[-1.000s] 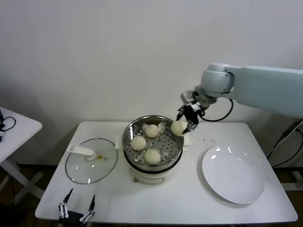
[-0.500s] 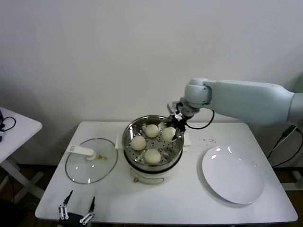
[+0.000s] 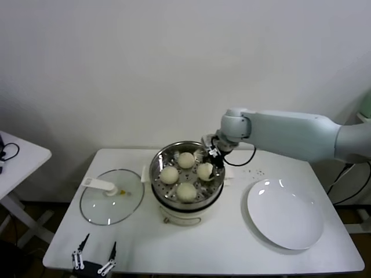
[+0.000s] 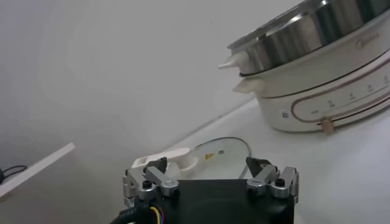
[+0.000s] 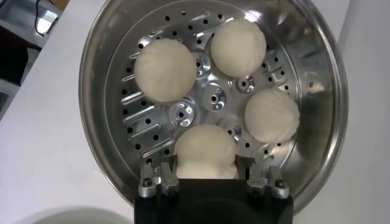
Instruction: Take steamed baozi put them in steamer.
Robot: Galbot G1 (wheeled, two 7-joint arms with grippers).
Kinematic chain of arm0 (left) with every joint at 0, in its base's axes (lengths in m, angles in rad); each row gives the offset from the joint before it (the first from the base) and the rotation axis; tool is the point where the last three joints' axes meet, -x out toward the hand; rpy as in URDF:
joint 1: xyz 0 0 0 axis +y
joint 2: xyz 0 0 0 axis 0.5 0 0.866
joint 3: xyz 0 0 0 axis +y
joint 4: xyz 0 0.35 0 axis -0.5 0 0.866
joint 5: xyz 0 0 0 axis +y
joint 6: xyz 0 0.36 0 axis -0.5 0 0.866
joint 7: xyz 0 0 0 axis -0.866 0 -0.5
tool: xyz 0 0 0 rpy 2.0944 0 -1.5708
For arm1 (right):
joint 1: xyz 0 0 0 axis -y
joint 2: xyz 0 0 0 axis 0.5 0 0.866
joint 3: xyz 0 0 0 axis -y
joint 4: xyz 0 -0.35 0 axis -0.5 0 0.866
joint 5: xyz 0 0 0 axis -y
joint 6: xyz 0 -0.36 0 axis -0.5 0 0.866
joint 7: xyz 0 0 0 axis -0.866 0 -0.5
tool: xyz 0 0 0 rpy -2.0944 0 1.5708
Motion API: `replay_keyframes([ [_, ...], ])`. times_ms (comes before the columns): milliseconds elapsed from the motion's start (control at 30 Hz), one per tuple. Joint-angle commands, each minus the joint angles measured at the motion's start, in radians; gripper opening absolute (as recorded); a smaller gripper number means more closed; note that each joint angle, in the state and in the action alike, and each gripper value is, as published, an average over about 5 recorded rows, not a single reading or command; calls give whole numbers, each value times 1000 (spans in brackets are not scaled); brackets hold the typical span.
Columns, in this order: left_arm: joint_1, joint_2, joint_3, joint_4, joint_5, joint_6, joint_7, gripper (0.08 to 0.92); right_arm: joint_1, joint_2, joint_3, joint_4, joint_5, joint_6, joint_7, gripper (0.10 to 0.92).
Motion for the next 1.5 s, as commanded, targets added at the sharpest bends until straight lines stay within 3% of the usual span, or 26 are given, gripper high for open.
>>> replay_keyframes([
  [33, 2, -49, -3, 2, 1, -2, 0, 823, -39, 9, 10, -24, -29, 1, 5, 649],
  [167, 0, -49, -14, 2, -1, -1, 2, 823, -40, 7, 12, -29, -32, 6, 4, 685],
  [333, -2, -49, -18, 2, -1, 0, 3, 823, -15, -10, 20, -15, 0, 12, -5, 797],
  [500, 1, -49, -18, -2, -1, 0, 3, 823, 62, -62, 42, 14, 66, 11, -1, 822],
  [600, -2, -49, -16, -5, -5, 1, -3, 823, 89, -117, 76, 51, 105, -2, 73, 822],
  [733, -9, -49, -10, -8, -20, 5, -14, 823, 13, -220, 194, 144, 167, -27, 277, 823],
  [833, -14, -49, -6, -6, -21, 8, -15, 823, -126, -307, 347, 211, 189, -2, 438, 823],
  [1000, -14, -49, 0, -4, -18, 10, -13, 823, -419, -434, 645, 330, 163, 15, 562, 823],
  [1300, -12, -49, 4, 8, -14, 6, -15, 823, -1033, -590, 1162, 525, 128, 103, 687, 823],
  [1500, -9, -49, 9, 10, -12, 3, -16, 823, -1580, -571, 1615, 617, 85, 218, 706, 823],
])
